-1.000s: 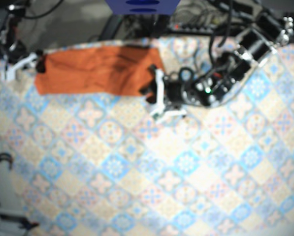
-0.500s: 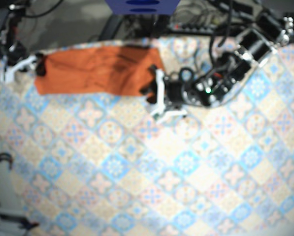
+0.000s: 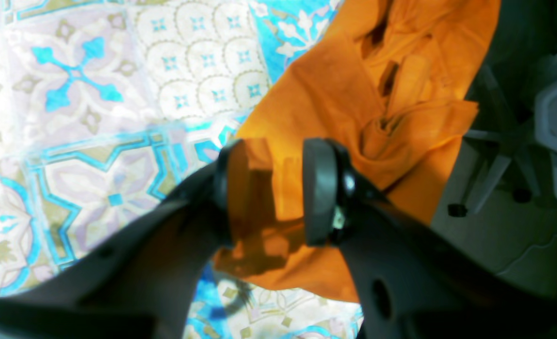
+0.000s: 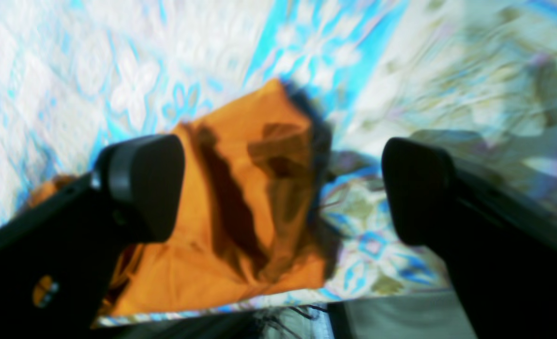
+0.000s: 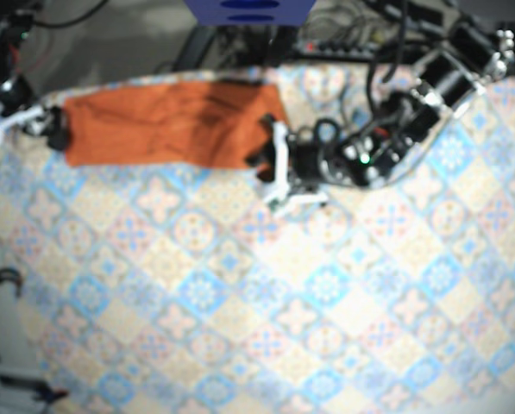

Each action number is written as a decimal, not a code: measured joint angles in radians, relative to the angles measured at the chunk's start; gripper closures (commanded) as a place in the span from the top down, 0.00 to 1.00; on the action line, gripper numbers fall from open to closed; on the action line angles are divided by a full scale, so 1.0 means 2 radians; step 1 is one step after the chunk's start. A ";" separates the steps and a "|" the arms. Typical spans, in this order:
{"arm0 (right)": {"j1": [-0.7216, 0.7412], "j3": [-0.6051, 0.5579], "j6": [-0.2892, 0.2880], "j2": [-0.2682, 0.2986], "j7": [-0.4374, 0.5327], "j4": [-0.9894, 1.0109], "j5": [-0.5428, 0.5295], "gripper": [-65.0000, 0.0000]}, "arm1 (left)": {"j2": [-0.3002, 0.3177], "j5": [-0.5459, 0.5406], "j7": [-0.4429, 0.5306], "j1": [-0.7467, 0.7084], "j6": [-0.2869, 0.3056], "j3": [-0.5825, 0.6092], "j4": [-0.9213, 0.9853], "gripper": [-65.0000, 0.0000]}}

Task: Fold the T-shirt properly
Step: 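Move the right gripper to the strip's other end and grasp it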

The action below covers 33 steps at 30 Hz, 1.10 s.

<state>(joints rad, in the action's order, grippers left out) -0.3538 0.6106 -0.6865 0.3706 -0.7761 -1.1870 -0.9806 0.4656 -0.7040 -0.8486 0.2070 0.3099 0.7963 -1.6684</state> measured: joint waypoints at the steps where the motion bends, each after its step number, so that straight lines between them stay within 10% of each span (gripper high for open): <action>1: 0.001 0.000 0.001 0.005 -0.003 0.014 -0.012 1.00 | 0.000 0.000 0.000 0.000 0.000 0.000 0.000 0.32; 33: -0.001 -0.087 -0.008 0.001 0.040 0.039 0.019 1.00 | -0.001 0.000 0.000 -0.029 -0.002 -0.053 0.000 0.32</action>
<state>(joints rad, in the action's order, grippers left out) -0.3550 0.4366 -0.7029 0.3733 -0.6952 -1.1088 -0.9436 0.4633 -0.7033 -0.8482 0.1493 0.3069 0.6903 -1.6684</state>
